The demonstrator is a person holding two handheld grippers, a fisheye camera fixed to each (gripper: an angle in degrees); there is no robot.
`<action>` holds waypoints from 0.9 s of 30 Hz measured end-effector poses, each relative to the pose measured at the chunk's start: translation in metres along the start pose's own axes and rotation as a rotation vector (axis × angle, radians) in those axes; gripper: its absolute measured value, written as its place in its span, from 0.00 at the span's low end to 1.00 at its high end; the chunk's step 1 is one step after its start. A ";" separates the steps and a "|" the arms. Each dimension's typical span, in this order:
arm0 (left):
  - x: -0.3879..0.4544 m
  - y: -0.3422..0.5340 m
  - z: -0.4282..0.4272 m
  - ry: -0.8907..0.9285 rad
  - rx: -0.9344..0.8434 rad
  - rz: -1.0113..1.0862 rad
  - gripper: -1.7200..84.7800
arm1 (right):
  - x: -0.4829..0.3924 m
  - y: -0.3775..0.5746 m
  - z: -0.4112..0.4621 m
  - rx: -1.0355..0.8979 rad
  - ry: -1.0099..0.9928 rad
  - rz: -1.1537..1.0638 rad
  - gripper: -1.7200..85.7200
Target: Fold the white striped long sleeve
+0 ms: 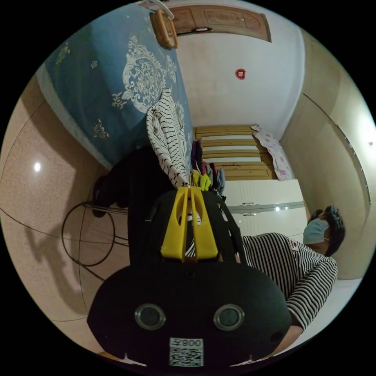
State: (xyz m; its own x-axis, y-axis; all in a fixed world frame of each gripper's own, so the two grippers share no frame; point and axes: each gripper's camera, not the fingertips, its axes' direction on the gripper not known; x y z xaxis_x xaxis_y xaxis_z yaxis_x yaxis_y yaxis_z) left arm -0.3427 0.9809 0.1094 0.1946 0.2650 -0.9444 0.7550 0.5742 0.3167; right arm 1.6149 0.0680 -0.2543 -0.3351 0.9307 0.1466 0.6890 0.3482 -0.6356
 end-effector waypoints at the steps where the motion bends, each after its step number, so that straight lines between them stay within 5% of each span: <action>1: 0.004 -0.006 0.003 0.006 -0.002 0.006 0.03 | 0.000 -0.008 0.000 0.000 0.001 -0.002 0.02; 14: 0.056 -0.118 0.036 0.020 0.024 0.087 0.03 | -0.013 -0.131 -0.037 0.118 -0.006 -0.075 0.02; 27: 0.114 -0.314 0.109 -0.036 0.044 0.169 0.03 | -0.018 -0.362 -0.060 0.175 0.055 -0.107 0.02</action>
State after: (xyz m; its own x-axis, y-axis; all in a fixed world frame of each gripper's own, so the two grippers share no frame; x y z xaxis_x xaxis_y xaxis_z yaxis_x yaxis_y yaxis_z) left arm -0.4895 0.7466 -0.1077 0.3428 0.3266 -0.8808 0.7359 0.4894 0.4679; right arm 1.4100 -0.0681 0.0189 -0.3620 0.8956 0.2585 0.5272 0.4254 -0.7356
